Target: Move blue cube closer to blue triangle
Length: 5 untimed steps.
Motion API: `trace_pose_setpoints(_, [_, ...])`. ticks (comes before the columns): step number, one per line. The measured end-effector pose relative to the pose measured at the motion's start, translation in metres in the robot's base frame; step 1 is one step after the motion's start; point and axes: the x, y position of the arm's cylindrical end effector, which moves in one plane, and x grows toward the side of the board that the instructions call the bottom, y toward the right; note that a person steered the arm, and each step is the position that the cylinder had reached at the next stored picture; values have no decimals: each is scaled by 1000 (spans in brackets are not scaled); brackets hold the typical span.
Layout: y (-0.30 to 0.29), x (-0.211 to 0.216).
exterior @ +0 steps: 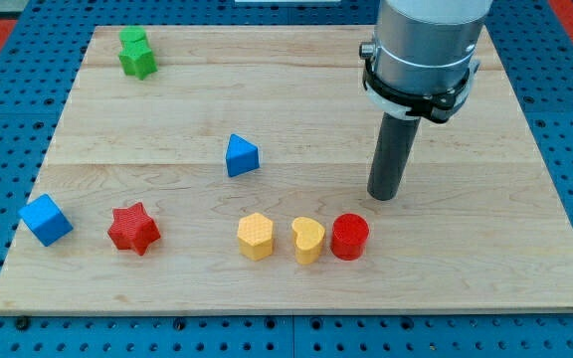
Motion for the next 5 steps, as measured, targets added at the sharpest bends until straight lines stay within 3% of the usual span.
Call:
trace_pose_setpoints(3, [-14, -20])
trace_pose_setpoints(4, [5, -64])
trace_pose_setpoints(5, [-57, -76])
